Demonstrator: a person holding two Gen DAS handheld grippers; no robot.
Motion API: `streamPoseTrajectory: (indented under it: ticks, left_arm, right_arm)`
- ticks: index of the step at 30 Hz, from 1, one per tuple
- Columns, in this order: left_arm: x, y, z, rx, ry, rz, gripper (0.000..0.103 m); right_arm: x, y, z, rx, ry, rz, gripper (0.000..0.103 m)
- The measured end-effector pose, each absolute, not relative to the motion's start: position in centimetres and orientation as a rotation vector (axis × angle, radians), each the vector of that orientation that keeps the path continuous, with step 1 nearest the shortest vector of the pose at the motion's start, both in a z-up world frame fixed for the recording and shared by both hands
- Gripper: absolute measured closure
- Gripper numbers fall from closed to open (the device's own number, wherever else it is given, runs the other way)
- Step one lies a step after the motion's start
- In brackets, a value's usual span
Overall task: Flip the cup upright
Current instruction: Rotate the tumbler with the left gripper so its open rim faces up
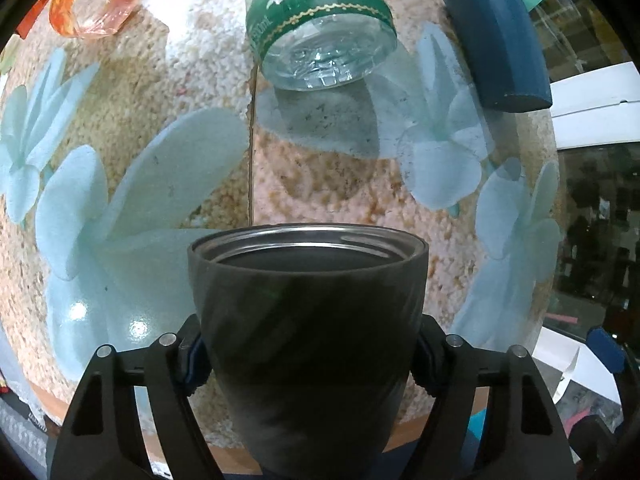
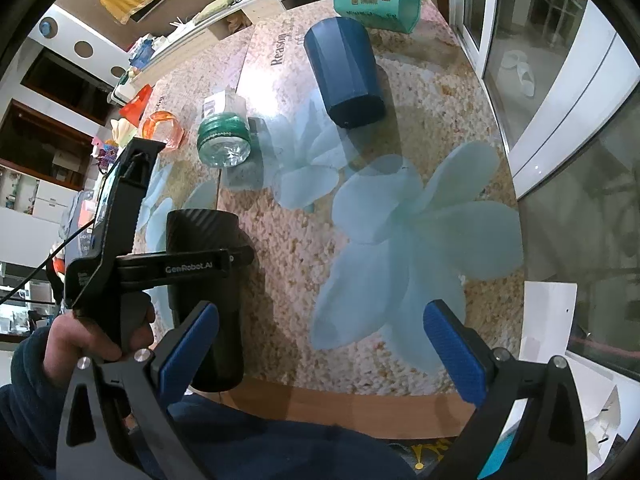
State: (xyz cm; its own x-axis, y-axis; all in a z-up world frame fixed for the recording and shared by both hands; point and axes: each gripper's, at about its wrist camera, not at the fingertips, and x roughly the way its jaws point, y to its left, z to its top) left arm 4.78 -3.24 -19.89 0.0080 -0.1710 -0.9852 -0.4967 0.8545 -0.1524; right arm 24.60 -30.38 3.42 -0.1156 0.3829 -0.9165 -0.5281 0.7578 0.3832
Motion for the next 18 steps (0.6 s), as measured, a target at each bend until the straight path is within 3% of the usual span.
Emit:
streamPoseTrajectory:
  ticks: [7,18]
  left_arm:
    - [2.3,-2.9,-16.8,-0.529,1.493,0.196,0.023]
    - [-4.7,-7.0,-8.6,-0.241,1.046,0.021,0.023]
  right_arm:
    - [24.2,-30.6,4.4,-0.102,1.467,0.763,0.000]
    - [22.7,-31.6,6.7,-0.050,1.378,0.772,0.000]
